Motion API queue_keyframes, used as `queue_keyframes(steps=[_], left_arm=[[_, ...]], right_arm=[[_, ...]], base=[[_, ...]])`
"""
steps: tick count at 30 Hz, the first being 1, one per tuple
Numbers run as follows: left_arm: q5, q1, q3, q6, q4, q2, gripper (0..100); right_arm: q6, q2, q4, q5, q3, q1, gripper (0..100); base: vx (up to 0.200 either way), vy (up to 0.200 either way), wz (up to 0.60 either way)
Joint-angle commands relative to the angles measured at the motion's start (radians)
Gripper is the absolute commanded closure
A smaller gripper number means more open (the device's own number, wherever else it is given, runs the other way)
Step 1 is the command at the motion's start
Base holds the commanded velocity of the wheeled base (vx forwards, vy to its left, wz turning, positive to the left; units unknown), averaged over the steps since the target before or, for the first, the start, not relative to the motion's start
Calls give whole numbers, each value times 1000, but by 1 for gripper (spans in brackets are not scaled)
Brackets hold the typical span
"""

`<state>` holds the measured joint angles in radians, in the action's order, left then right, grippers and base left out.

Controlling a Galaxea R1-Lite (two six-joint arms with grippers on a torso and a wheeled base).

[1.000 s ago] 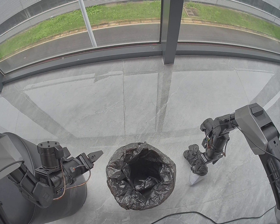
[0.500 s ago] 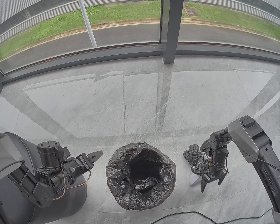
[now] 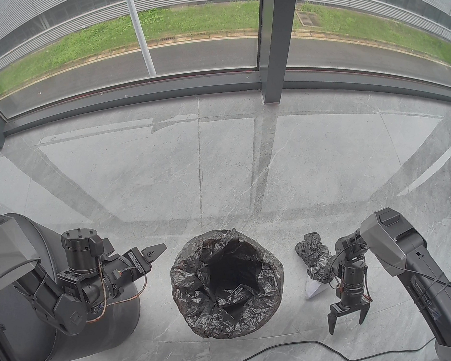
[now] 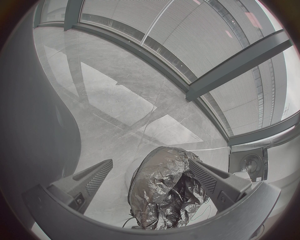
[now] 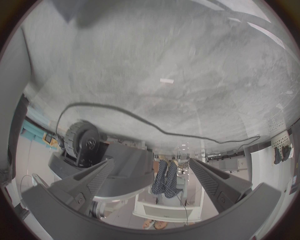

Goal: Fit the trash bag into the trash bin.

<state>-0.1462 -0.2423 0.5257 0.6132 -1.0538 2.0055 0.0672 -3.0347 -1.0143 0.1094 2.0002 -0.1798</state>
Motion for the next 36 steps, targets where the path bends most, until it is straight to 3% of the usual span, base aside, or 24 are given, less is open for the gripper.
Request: queue_keyframes(steps=[1,8,23,29,36], left_arm=[[4,0,0,0,-2,7,0],[4,0,0,2,-2,7,0],[4,-2,-1,2,-2,7,0],[5,-2,-1,2,-2,7,0],[5,-2,-1,2,-3,7,0]], right_arm=[[25,77,54,9,0,19,0],[28,85,224,35,0,29,0],[29,224,247,59,0,25,0],[89,215,395,44,0,-4,0],[80,169,517,-14,0,-37,0]], base=[[0,0,0],[0,0,0],[0,0,0],[0,0,0],[0,0,0]])
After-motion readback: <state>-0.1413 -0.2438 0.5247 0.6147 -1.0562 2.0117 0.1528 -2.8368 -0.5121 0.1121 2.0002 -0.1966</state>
